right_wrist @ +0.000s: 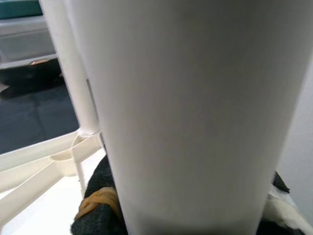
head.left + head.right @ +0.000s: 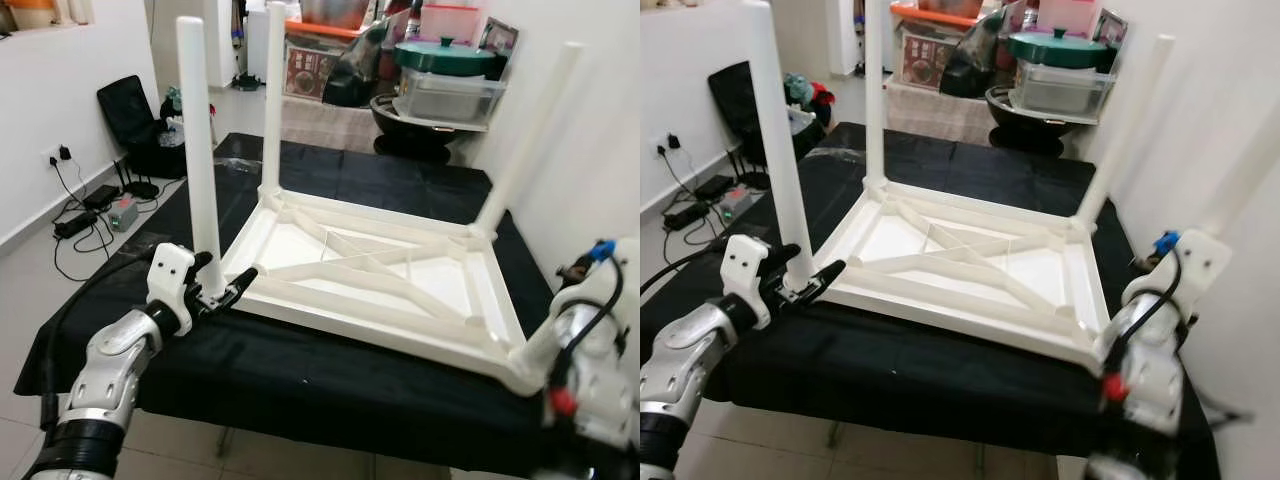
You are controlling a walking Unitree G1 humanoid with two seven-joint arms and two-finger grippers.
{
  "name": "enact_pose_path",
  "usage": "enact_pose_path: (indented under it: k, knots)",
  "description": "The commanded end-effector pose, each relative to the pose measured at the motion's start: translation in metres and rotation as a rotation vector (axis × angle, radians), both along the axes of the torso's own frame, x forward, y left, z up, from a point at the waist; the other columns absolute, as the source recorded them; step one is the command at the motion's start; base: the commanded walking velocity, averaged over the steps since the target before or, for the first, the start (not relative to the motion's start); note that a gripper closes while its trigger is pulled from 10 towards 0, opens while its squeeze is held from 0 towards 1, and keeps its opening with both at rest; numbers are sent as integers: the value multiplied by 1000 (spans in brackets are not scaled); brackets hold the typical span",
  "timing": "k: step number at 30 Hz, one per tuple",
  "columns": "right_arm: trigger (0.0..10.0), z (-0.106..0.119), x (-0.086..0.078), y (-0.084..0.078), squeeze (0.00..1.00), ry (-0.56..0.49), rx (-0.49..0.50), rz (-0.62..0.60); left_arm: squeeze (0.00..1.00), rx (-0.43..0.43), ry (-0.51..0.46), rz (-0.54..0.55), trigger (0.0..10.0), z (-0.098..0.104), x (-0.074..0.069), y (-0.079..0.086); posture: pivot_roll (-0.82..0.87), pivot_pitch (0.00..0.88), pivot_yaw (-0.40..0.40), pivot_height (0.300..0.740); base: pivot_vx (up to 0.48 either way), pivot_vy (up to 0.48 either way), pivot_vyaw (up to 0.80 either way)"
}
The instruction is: Building children table
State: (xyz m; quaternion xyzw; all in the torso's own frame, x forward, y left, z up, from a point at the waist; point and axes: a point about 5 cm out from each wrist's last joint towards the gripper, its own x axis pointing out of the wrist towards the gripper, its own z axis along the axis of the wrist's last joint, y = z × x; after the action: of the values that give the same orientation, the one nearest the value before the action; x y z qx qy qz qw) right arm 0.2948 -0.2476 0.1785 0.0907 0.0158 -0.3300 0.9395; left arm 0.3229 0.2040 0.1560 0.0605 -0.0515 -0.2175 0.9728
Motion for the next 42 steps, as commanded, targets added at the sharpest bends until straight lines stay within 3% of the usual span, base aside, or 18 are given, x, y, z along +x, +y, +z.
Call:
enact_pose_path:
  k: [1, 3, 4, 7, 8, 9, 13, 20, 21, 28, 30, 31, 32, 34, 37, 40, 41, 42]
  knots:
    - [10000, -29, 3, 40, 0, 104, 110, 230, 349, 9, 9, -17, 10000, -2, 1, -4, 73, 0, -96, 740, 0, 0, 0]
    - [10000, -22, 5, 51, 94, 51, 101, 312, 349, 7, 8, -16, 10000, -1, 2, -4, 73, 0, -96, 740, 0, 0, 0]
    - [10000, -15, 7, 58, 1000, -6, 114, 390, 353, 6, 6, -17, 10000, -1, 2, -4, 71, 0, -96, 740, 0, 0, 0]
    - [10000, 4, 12, 66, 1000, -129, 175, 610, 353, 6, 7, -16, 10000, -1, 2, -4, 70, 0, -98, 740, 0, 0, 0]
    - [10000, 22, 11, 70, 0, -224, 157, 761, 353, 5, 8, -15, 10000, -2, 2, -3, 68, 0, -97, 740, 0, 0, 0]
    - [10000, 42, 5, 72, 0, -307, 101, 905, 353, 5, 9, -13, 10000, -2, 2, -3, 65, 0, -96, 740, 0, 0, 0]
    - [10000, 60, -7, 74, 0, -372, 23, 1058, 353, 5, 9, -12, 10000, -3, 2, -3, 64, 0, -97, 740, 0, 0, 0]
    - [9804, 58, -13, 68, 0, -341, -116, 1208, 353, 2, 2, -17, 10000, -1, 3, -6, 74, 0, -103, 740, 0, 0, 0]
    - [0, 50, -15, 68, 0, -339, -87, 1275, 353, 5, 2, -13, 10000, -2, 3, -4, 74, 0, -103, 740, 0, 0, 0]
    - [0, 25, 4, 58, 0, -169, -62, 1071, 353, 10, 3, -11, 10000, -1, 2, -2, 78, 0, -97, 740, 0, 0, 0]
    - [0, -5, 24, 12, 0, 40, 24, 556, 349, 12, 4, -12, 10000, -1, 2, -1, 71, 0, -94, 740, 0, 0, 0]
    - [0, -5, 24, 12, 0, 40, 24, 556, 349, 12, 4, -12, 10000, -1, 2, -1, 71, 0, -94, 740, 0, 0, 0]
    - [0, -32, 12, -22, 0, 161, 88, 174, 353, 12, 4, -14, 10000, -1, 2, -3, 71, 0, -91, 740, 0, 0, 0]
    - [0, -57, -21, -44, 0, 270, 104, -181, 353, 9, 2, -19, 10000, -1, 3, -5, 81, 0, -98, 740, 0, 0, 0]
    - [0, -57, -28, -35, 0, 275, 66, -188, 353, 9, 2, -23, 10000, 0, 3, -6, 70, 0, -91, 740, 0, 0, 0]
    - [0, -46, -18, 19, 0, 243, 7, 117, 353, 15, 8, -35, 10000, 0, 3, -5, 64, 0, -88, 740, 0, 0, 0]
    - [10000, -40, -16, 37, 0, 200, -37, 229, 353, 19, 7, -39, 10000, 0, 3, -5, 64, 0, -87, 740, 0, 0, 0]
    - [10000, -40, -16, 37, 0, 200, -37, 229, 353, 19, 7, -39, 10000, 0, 3, -5, 64, 0, -87, 740, 0, 0, 0]
